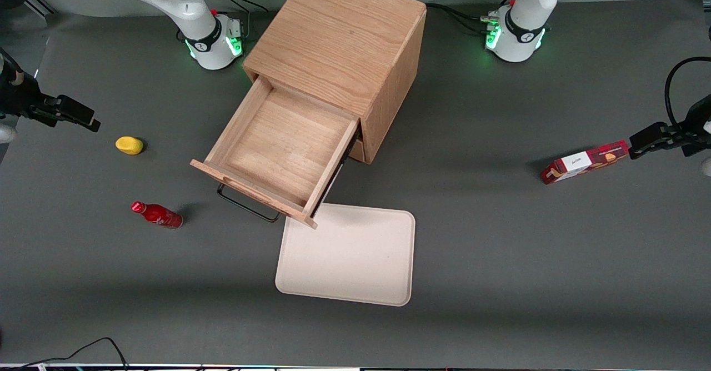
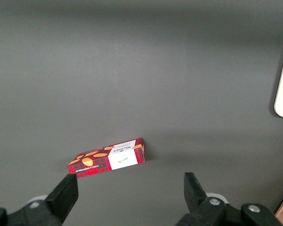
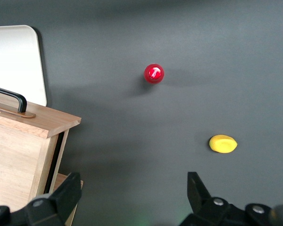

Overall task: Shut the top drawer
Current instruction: 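Move the right gripper out from rest toward the open drawer front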

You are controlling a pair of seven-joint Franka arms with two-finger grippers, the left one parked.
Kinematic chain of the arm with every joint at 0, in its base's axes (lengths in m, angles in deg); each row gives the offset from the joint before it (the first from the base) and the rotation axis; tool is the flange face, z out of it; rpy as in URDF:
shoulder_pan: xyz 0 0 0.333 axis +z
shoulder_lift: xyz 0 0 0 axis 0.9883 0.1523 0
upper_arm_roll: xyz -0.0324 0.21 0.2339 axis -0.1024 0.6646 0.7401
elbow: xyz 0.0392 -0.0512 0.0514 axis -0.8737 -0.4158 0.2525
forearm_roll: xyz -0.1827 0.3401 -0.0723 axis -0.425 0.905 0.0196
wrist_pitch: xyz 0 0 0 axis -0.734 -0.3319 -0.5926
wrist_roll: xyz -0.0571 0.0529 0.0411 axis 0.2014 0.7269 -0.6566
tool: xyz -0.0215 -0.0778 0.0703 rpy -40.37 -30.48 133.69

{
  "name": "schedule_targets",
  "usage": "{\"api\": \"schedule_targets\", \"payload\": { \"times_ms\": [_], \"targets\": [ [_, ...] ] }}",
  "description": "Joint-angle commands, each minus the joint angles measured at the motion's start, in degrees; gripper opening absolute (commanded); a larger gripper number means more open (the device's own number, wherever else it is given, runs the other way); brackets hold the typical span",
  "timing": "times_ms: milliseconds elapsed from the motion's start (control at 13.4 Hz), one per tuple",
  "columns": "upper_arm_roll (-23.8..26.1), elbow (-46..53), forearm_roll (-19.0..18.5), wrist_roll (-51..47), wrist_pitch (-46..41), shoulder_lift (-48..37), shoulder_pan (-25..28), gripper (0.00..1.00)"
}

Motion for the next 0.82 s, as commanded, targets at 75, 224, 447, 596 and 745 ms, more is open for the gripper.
{"api": "schedule_targets", "payload": {
  "times_ms": [75,224,447,596,745],
  "targets": [
    [0.1,0.7,0.5,-1.2,0.1,0.5,0.2,1.0],
    [0.1,0.8,0.7,-0.5,0.9,1.0,0.4,1.0],
    [0.1,1.8,0.6,-0.4,1.0,2.9,0.7,1.0],
    [0.3,6.1,0.7,0.8,1.0,6.9,1.1,1.0],
    [1.4,11.4,1.1,3.7,1.0,11.6,1.1,1.0]
  ]
}}
